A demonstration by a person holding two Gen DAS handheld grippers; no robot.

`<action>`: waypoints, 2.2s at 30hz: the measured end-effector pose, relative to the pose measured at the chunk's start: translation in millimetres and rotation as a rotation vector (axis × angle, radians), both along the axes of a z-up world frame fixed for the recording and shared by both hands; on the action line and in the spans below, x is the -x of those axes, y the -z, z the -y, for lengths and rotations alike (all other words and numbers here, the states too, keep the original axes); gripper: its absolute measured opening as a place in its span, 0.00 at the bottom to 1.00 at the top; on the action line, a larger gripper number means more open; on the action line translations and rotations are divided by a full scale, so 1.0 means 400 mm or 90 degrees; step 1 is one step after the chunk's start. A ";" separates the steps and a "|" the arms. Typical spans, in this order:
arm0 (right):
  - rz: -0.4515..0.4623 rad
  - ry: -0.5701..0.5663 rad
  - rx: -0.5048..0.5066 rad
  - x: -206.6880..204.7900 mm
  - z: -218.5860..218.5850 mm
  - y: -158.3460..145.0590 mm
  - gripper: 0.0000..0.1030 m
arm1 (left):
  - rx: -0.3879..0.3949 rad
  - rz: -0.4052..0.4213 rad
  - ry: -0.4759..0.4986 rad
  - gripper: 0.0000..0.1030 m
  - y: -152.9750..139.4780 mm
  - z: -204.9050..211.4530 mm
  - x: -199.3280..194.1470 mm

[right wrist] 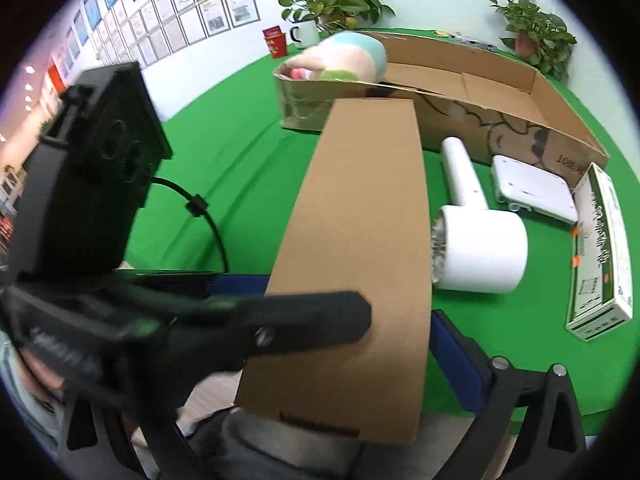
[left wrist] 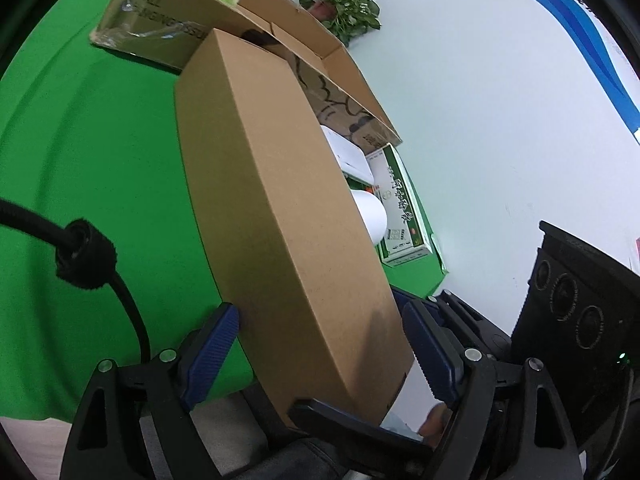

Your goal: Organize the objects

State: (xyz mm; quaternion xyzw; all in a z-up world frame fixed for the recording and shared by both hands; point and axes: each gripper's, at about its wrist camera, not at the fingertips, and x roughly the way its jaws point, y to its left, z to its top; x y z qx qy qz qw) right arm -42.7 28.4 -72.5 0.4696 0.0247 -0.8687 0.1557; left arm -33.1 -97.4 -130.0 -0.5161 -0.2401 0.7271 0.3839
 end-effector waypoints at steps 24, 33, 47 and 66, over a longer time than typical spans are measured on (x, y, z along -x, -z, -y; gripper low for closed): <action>0.089 0.032 0.254 0.020 -0.101 0.015 0.80 | 0.042 0.013 -0.108 0.73 -0.029 0.021 0.002; 0.156 -0.001 0.347 0.037 -0.087 0.038 0.80 | 0.083 -0.024 -0.143 0.58 -0.081 0.012 -0.014; 0.129 -0.055 0.303 0.041 -0.051 0.002 0.85 | 0.142 -0.018 -0.164 0.58 -0.086 0.110 0.011; 0.012 -0.092 0.236 0.013 -0.053 -0.087 0.77 | 0.156 -0.049 -0.173 0.57 -0.138 0.145 0.001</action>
